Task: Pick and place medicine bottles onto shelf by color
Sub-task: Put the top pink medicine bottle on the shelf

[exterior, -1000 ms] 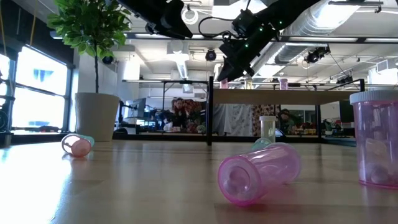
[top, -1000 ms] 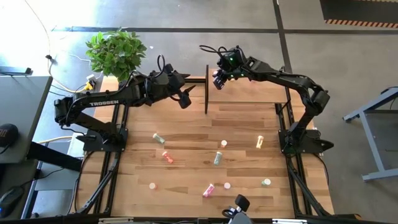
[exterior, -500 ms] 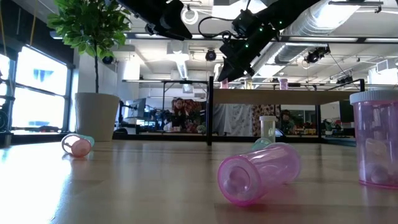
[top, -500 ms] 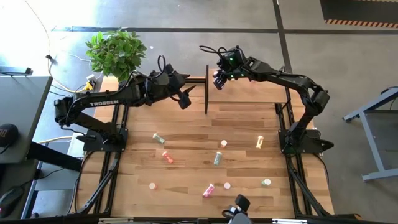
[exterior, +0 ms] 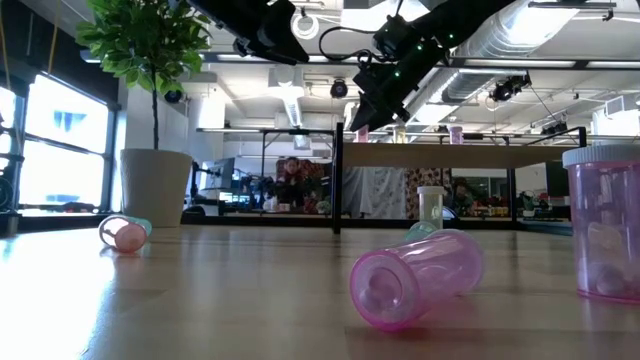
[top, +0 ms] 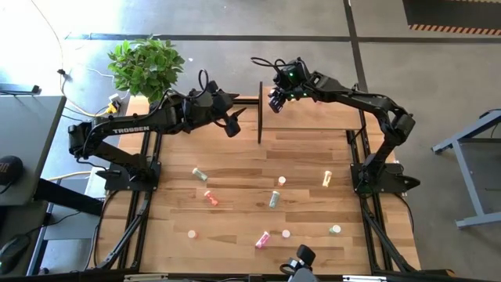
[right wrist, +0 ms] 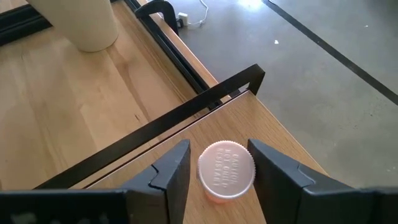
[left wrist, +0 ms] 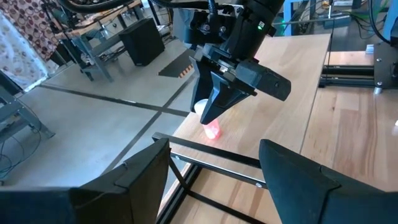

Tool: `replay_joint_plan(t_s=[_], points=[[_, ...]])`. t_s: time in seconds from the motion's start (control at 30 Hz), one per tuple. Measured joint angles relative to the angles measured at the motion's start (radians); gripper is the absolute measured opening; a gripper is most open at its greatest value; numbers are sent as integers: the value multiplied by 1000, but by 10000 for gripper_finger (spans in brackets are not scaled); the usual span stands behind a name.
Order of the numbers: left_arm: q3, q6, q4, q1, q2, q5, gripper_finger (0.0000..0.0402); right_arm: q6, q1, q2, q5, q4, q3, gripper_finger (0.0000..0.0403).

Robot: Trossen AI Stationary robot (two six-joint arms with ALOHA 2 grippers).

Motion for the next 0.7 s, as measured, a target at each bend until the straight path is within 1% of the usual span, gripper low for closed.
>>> replay_joint_plan(t_s=[0.37,0.5,0.7], points=[[0,-23,-8,0,0,0,239,0,0,-1,3,0,0,151],[0,-23,-8,0,0,0,239,0,0,-1,31,0,0,151],[0,-24,-7,0,0,0,239,-12,0,-1,34,0,0,151]])
